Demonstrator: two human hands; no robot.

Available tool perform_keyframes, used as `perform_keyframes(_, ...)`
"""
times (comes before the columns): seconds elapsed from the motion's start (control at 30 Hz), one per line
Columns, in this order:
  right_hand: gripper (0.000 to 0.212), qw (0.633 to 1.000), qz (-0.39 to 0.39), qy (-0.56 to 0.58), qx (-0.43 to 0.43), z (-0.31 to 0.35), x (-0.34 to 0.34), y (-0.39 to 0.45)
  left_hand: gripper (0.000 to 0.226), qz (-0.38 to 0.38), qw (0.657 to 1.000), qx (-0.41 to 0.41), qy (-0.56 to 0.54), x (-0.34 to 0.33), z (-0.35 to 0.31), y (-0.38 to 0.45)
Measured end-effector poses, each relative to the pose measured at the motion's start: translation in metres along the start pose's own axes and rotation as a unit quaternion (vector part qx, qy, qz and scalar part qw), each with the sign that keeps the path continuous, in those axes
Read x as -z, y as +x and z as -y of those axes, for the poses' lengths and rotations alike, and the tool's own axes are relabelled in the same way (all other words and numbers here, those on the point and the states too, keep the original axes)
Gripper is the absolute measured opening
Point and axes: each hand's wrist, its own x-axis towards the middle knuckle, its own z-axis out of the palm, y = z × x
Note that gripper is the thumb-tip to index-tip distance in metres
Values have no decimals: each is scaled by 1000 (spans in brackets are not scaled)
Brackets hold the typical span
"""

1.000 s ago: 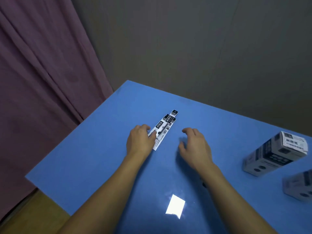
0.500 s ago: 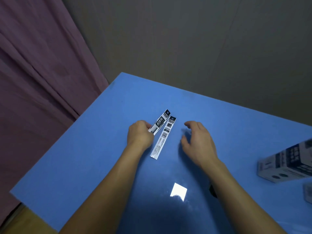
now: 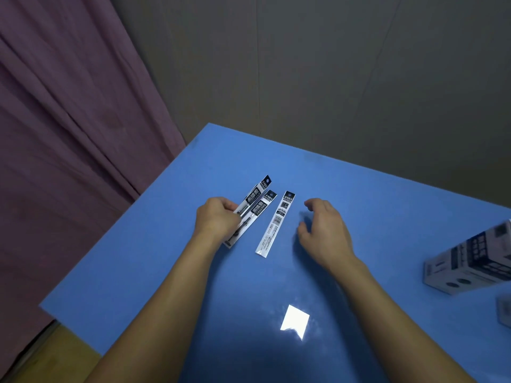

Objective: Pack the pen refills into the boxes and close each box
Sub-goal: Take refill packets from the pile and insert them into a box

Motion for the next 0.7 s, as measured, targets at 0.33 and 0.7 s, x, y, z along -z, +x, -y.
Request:
perform_keyframes(0.33, 47, 998, 44, -49, -15, 26, 9, -31, 20, 34, 997, -62, 4, 49, 14, -31)
perform_keyframes(0.7, 46, 992, 37, -99, -72, 50, 23, -118, 25, 85, 987, -135, 37, 82, 39, -86)
